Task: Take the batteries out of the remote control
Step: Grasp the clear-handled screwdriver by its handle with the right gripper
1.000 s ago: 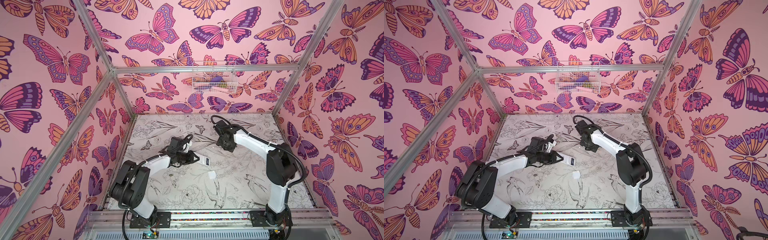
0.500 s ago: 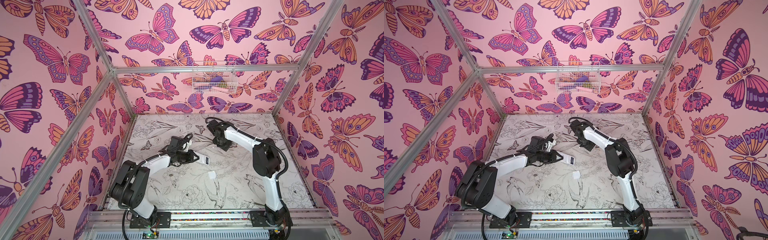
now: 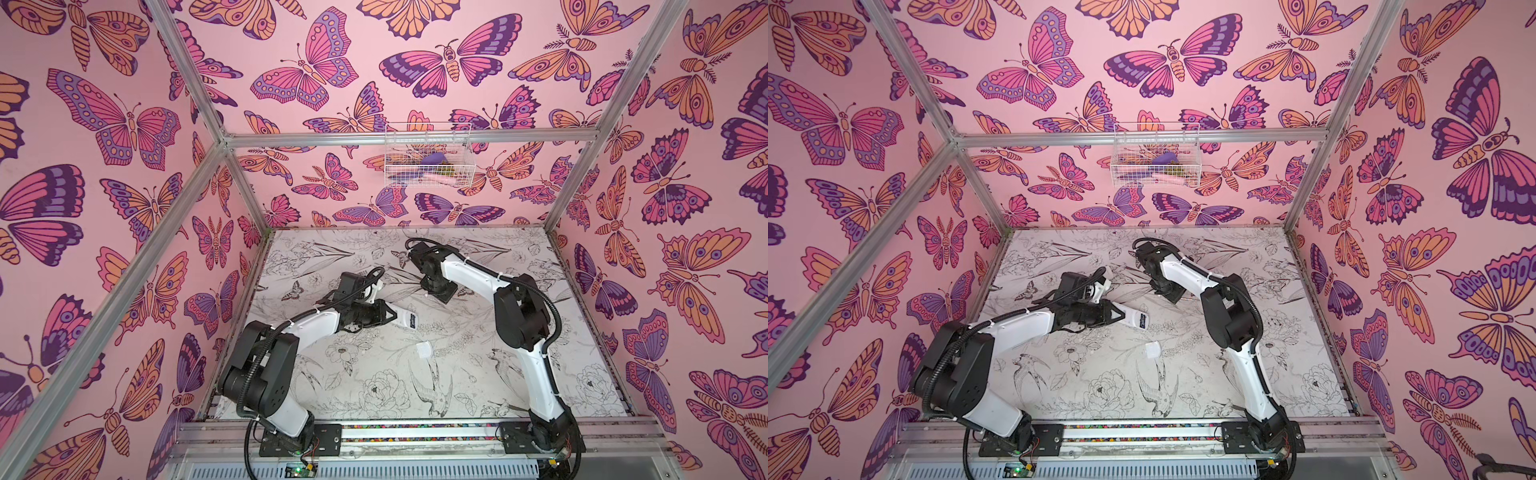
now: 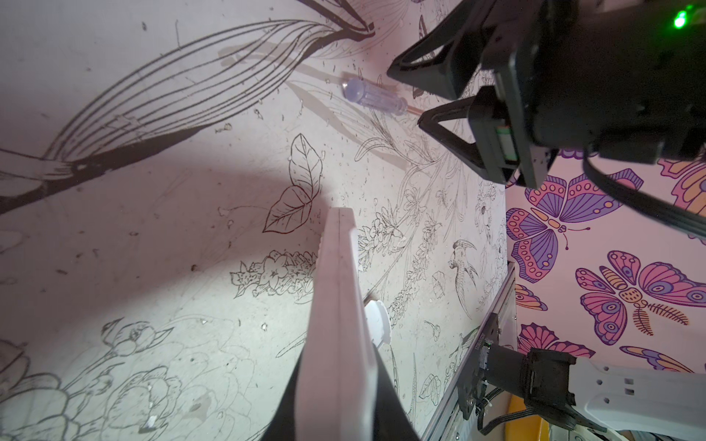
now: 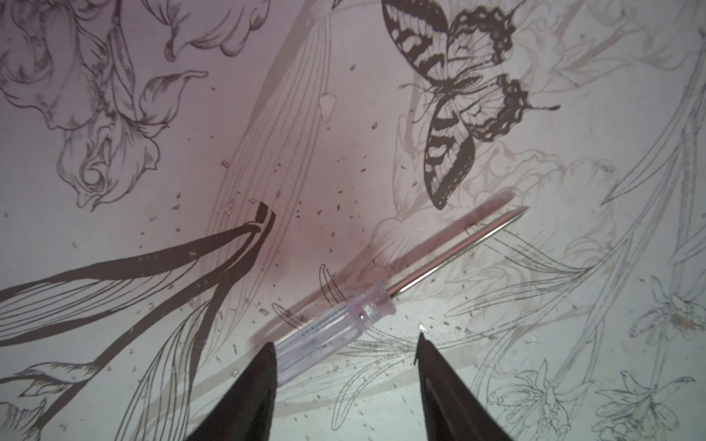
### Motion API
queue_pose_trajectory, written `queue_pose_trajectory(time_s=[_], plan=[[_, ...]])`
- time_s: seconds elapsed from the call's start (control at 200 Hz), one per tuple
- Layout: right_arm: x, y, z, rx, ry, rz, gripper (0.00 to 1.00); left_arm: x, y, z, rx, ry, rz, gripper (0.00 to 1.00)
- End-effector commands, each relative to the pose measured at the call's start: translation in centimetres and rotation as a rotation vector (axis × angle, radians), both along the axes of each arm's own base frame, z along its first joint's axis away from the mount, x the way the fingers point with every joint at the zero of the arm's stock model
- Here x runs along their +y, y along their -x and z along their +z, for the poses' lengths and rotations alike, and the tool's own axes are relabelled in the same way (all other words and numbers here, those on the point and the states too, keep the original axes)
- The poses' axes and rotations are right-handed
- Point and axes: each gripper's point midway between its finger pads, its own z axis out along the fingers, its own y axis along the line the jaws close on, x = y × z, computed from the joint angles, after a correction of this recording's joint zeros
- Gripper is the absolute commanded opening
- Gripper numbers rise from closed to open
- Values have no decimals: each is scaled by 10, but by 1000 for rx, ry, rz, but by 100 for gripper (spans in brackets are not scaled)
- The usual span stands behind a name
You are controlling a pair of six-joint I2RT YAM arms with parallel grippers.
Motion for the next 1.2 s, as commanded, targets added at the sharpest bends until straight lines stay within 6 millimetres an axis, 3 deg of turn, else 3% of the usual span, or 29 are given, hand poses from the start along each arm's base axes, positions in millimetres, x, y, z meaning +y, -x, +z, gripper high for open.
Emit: queue_pose_trajectory(time_s=[0.0, 0.185, 0.436, 0.696, 0.937, 1.197], plan=[[3, 4, -20, 34, 14, -13, 58, 2, -3, 11, -43, -1, -7, 0], [1, 8, -34, 55, 18, -25, 51, 1, -4, 12, -47, 0, -8, 0], [-11, 12, -27, 40, 60, -22, 39, 2, -4, 12, -48, -3, -6, 0], [-23, 19, -21, 36, 89, -4, 20, 2, -5, 15, -58, -4, -8, 0], [-51, 25, 3, -34, 106, 30, 2, 0, -7, 10, -34, -3, -2, 0], [-90, 38, 40, -147, 80, 139, 0, -11, -13, 3, 40, 40, 14, 4]])
